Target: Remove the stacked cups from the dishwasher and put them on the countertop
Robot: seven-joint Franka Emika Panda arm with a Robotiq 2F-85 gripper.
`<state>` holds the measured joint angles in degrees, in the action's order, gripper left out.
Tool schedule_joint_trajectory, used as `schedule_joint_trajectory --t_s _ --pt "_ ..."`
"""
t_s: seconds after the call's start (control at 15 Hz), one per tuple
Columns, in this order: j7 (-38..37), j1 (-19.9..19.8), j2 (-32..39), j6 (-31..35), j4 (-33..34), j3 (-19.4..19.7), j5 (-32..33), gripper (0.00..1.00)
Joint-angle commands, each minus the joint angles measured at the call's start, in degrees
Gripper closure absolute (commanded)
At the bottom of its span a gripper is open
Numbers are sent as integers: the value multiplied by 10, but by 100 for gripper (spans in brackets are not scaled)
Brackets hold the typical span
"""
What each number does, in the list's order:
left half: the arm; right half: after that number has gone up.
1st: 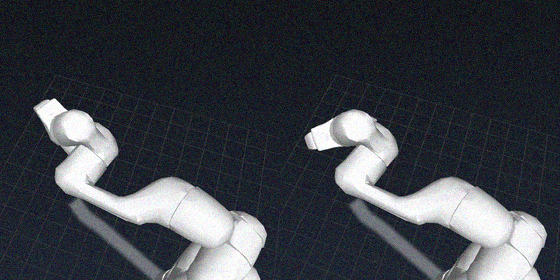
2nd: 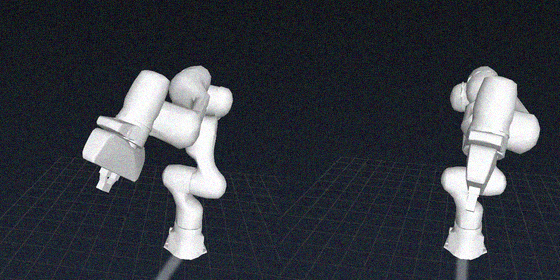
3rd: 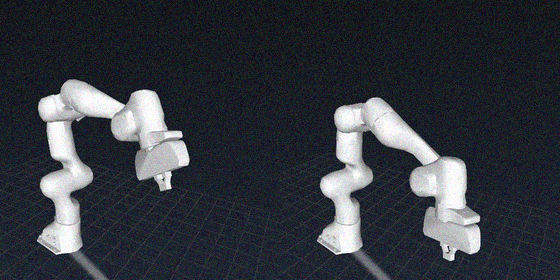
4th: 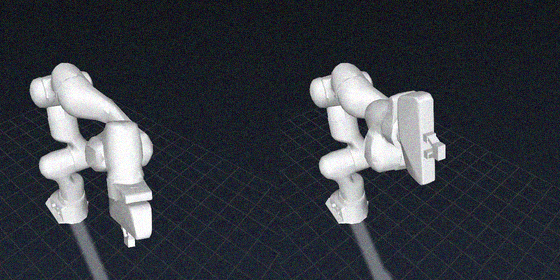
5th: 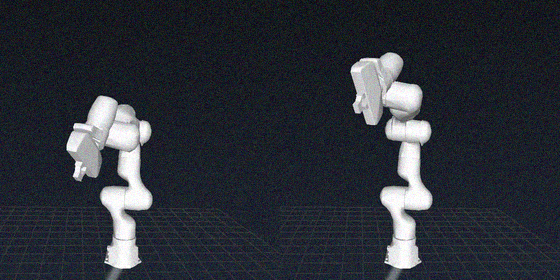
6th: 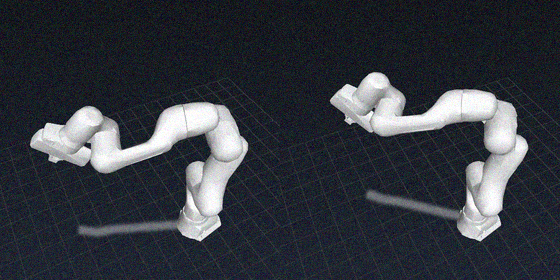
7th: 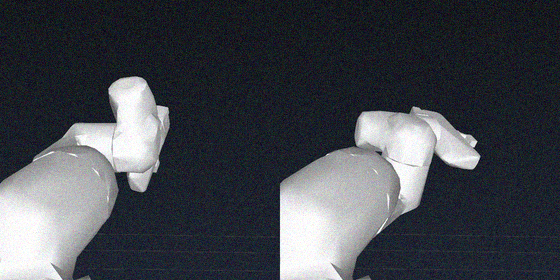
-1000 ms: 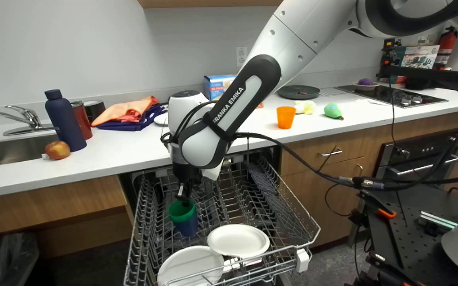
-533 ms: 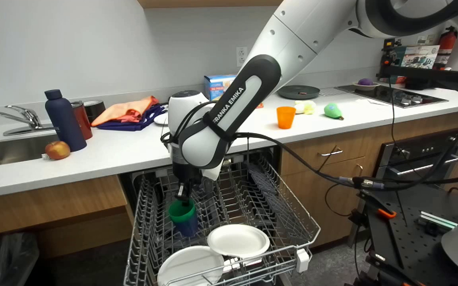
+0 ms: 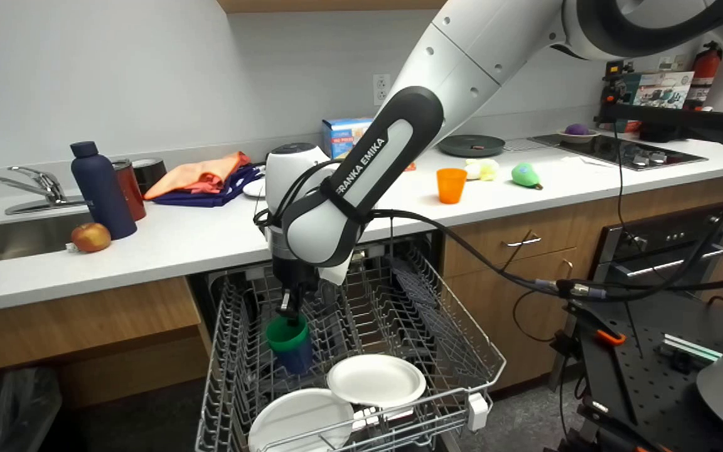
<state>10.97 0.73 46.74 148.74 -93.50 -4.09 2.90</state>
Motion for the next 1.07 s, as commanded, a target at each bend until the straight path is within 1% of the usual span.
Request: schedule_joint_trajectory --t_s 0.0,0.2,0.47,0.73,0.87,1.0 --pt "1 -4 -6 1 -5 -3 0 98" --pt "16 -13 -36 7 -35 -9 0 98" --pt "59 -33 -108 20 -99 -22 -1 98" --pt "130 -81 -215 30 -184 -47 -23 98" --pt "166 -109 -264 29 -212 -56 -50 98" --pt "204 -137 -312 22 -234 -58 -93 98"
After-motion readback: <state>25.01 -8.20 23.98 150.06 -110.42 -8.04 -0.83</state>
